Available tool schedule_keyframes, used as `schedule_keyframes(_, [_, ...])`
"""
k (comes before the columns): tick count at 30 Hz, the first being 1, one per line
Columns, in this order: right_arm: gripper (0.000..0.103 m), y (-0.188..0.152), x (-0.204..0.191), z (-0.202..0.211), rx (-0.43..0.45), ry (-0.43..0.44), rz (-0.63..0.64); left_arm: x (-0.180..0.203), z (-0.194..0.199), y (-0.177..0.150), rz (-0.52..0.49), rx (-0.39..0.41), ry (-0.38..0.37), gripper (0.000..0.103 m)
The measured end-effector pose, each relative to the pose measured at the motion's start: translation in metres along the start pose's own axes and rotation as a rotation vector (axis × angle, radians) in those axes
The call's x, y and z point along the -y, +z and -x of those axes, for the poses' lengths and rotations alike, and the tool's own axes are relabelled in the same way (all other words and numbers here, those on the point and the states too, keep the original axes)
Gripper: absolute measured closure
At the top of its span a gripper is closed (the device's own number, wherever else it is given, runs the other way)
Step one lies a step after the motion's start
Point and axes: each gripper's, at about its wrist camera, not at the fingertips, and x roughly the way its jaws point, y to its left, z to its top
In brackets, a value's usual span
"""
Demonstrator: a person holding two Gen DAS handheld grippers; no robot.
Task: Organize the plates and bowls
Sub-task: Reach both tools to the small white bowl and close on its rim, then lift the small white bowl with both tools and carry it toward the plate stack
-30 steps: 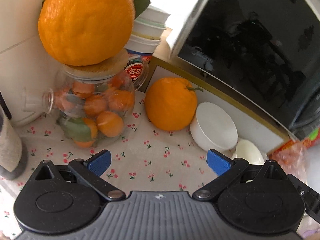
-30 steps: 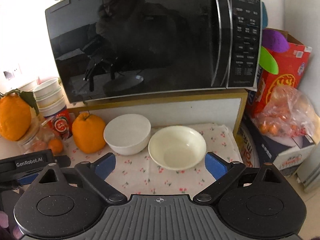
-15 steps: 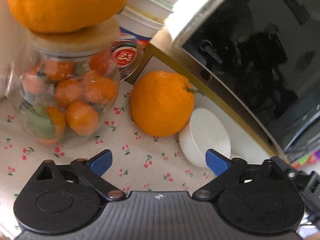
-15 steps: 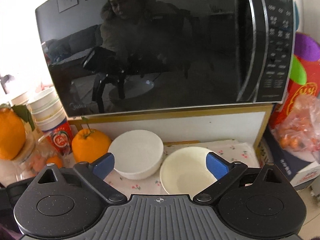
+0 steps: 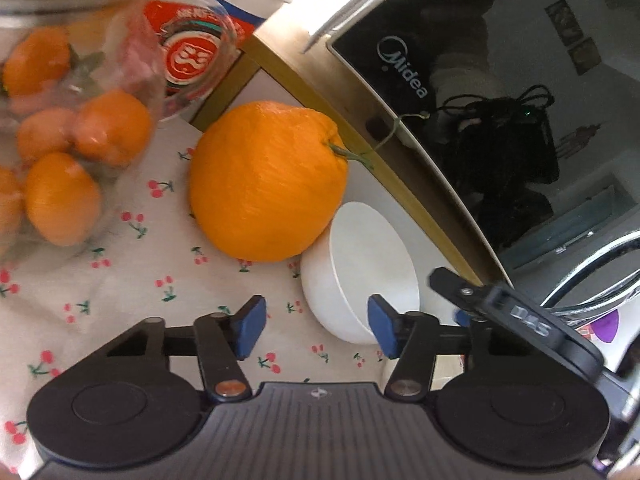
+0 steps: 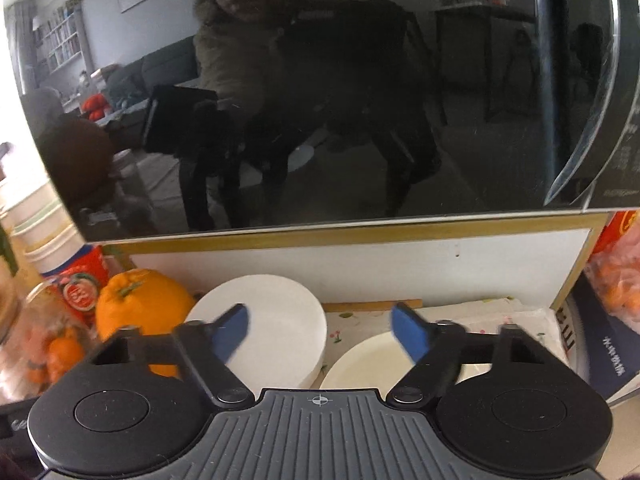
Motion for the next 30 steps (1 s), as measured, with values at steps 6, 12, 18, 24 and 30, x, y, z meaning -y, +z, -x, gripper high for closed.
schedule_keyframes(6, [0.073, 0.000, -0.004, -0.022, -0.022, -0.004, -0.012, -0.001, -0.005, -0.004, -0.029, 0.014, 0.002, 0.061])
schedule_keyframes(12, [0.086, -0.007, -0.014, -0.036, -0.062, -0.033, 0.008, 0.000, 0.004, -0.003, -0.049, 0.020, -0.020, 0.076])
schedule_keyframes(18, [0.095, -0.007, -0.010, -0.032, -0.070, -0.039, -0.003, -0.002, 0.008, -0.002, -0.041, 0.004, -0.064, 0.091])
schedule_keyframes(24, [0.095, -0.011, -0.008, -0.028, -0.075, -0.024, -0.008, -0.002, 0.002, 0.001, -0.035, -0.006, -0.087, 0.093])
schedule_keyframes(30, [0.093, -0.011, -0.009, -0.032, -0.116, -0.020, -0.011, -0.003, 0.004, 0.003, -0.017, 0.025, -0.055, 0.089])
